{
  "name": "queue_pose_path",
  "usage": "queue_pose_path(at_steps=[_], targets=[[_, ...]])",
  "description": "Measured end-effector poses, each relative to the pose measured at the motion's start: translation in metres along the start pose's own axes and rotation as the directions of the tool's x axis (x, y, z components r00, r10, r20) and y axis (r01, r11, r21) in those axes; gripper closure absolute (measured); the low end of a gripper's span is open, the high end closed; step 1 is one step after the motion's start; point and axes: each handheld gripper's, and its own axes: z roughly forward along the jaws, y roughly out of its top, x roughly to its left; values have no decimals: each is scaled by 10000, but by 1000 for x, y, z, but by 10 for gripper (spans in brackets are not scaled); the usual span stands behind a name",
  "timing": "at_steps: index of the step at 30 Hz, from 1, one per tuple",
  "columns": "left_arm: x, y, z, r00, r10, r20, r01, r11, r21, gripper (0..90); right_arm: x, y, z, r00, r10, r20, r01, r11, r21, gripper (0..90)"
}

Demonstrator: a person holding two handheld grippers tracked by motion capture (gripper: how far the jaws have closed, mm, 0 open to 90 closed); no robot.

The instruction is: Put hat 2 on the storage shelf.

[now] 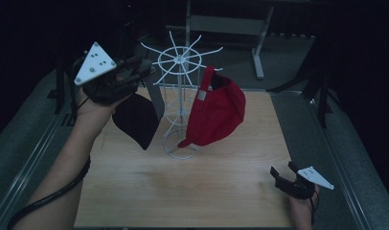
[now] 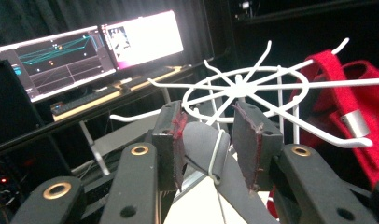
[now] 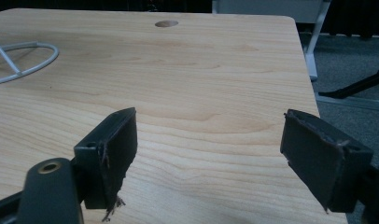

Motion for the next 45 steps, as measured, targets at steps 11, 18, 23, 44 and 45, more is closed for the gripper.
queue_pose_path(at_steps=[11, 18, 23, 44, 45], targets=[[8, -11, -23, 9980, -531, -335, 518, 9979, -387, 529, 0, 0, 0, 10000, -44, -12, 44, 10000, -3, 185], [10, -34, -36, 9952, -931, -299, 928, 9956, -90, 530, 1, 0, 0, 10000, -75, -2, 75, 10000, 16, 185], [10, -49, -44, 9930, -1124, -366, 1128, 9936, 98, 529, 1, 0, 0, 10000, -71, -2, 71, 10000, 22, 185], [7, -125, -72, 9828, -1684, -754, 1732, 9829, 622, 516, 2, 0, 1, 9999, -147, 49, 146, 9999, 78, 185], [6, -129, -73, 9820, -1724, -774, 1775, 9820, 643, 516, 2, 0, 1, 9999, -141, 44, 140, 9999, 89, 185]])
